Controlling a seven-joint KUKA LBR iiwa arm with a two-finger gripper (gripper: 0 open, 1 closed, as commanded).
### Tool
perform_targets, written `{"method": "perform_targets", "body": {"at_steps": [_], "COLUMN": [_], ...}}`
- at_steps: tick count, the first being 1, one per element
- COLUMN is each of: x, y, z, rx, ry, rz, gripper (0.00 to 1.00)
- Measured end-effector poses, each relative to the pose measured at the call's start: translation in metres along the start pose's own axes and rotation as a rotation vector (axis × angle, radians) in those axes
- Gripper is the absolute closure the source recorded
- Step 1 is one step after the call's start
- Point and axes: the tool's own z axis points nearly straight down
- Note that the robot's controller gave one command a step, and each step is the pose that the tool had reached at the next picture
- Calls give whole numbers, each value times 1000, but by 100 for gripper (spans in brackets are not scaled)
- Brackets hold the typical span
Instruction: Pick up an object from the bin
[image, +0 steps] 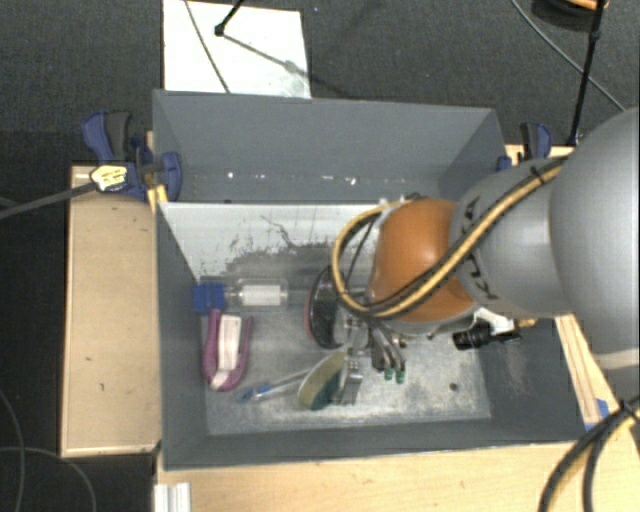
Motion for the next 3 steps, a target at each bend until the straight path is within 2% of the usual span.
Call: {"method": "perform_targets", "body": {"at_steps": [1, 2, 3], "x": [0, -1, 8], "y": [5, 5, 25], "z": [-4, -4, -148], "rx": [-5, -5, -7], "ry": [-4, -4, -12], "rz": [0, 5, 16], "gripper": [100, 100, 100]}}
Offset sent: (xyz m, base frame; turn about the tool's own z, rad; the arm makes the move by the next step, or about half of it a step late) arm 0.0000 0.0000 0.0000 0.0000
